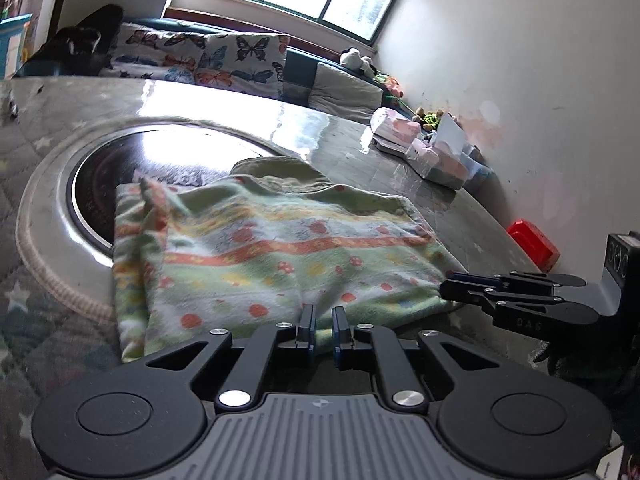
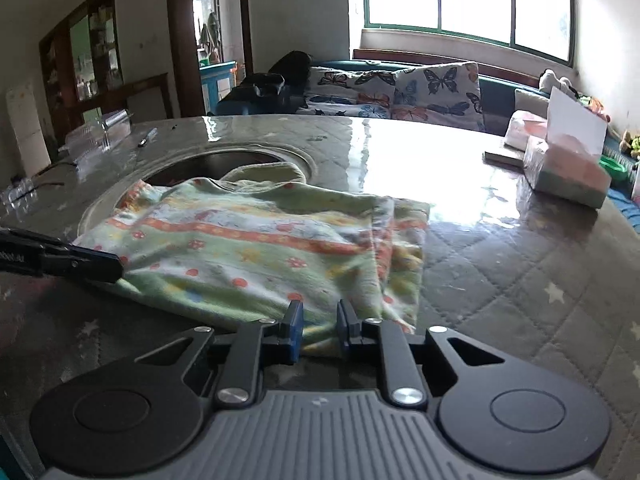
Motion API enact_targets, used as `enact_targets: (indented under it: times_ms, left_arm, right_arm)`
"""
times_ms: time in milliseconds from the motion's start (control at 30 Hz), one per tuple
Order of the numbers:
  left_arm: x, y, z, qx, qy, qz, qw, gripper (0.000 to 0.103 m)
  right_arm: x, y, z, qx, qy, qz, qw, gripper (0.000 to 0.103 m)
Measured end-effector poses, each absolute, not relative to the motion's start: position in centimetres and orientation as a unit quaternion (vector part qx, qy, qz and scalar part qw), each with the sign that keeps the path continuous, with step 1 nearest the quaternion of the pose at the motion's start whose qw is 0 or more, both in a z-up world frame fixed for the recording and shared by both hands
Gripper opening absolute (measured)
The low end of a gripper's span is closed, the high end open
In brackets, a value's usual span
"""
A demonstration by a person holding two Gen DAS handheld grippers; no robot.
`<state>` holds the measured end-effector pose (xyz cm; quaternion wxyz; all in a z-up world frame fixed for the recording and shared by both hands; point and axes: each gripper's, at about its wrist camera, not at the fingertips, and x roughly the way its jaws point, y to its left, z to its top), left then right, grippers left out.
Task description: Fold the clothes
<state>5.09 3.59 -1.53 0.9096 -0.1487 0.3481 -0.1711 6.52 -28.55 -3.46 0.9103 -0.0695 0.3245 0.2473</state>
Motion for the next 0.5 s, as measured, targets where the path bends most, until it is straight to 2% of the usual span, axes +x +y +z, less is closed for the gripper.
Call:
enact_targets:
  times_ms: [367,500]
  left_arm:
    - [3.6,7.4,-1.7,-0.205,0.355,-0.123,0.904,0.009]
    - [3.3,7.2,-0.8,-0.194,0.35,-0.119,0.909,0.009]
  right_arm:
    - [6.5,-28.6,-3.0,-0.081,0.328,0.253,0.906,0.016]
    - [6.3,-28.1,-1.9,-0.079,0.311,0.265,0.909,0.017]
